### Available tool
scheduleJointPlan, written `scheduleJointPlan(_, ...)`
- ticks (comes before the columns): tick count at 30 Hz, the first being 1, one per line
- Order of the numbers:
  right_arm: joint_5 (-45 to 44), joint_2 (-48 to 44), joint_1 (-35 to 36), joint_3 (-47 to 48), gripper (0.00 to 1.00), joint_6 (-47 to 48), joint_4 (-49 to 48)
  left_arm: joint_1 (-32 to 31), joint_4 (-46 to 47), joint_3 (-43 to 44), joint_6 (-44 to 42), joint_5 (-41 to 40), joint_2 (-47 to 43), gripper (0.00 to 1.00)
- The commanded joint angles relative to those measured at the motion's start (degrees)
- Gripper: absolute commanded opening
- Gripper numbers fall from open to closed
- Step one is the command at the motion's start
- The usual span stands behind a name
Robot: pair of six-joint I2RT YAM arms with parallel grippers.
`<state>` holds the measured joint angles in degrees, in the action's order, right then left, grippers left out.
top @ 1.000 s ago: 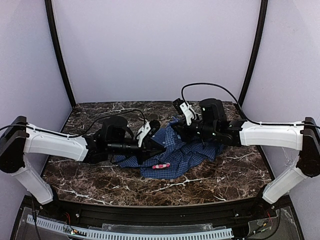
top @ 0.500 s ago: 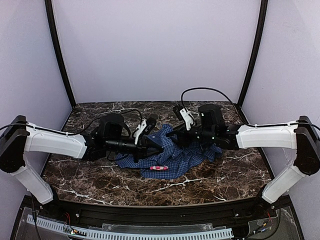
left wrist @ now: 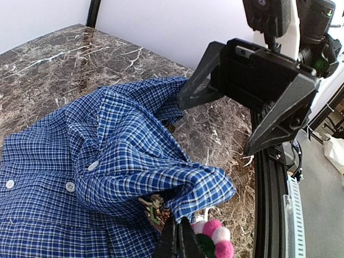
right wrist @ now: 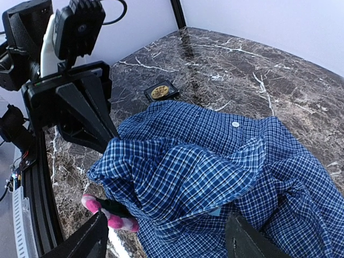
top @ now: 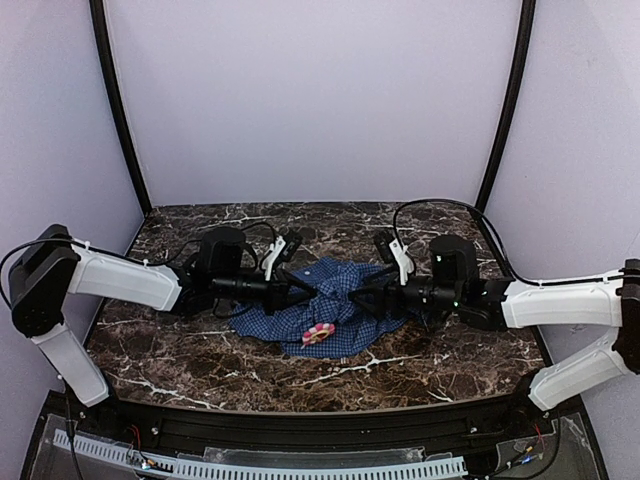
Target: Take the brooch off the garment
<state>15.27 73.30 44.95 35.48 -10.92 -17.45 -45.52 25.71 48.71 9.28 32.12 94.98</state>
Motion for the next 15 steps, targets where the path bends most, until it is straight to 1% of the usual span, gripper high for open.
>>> scheduleJointPlan(1,1.91,2.98,0.18,-1.61,0.69,-2.14,-6.31,0.43,1.92,1.09,0.57,1.41,-0.45,0.01)
scheduleJointPlan(3,3.32,4.46,0.19,-2.51,0.62,-2.35,-8.91,0.49,1.5,1.31,0.41,1.6,-0.61,0.01)
scheduleJointPlan(6,9.45,5.43,1.05,-3.21,0.53,-1.96,-12.91,0.52,0.05,1.88,0.02,1.94,-0.87,0.01)
scheduleJointPlan(10,11.11,5.3,3.16,-2.39,0.37,-0.45,-13.2,0.66,-2.01,3.02,-0.7,2.49,-1.17,0.01)
scheduleJointPlan(11,11.6,5.22,3.41,-2.4,0.35,-0.23,-13.49,0.62,-2.3,3.17,-0.87,2.55,-1.3,0.01)
scheduleJointPlan(15,11.34,5.36,3.57,-2.47,0.34,-1.15,-14.34,0.65,-3.98,4.12,-1.71,3.06,-2.24,0.01)
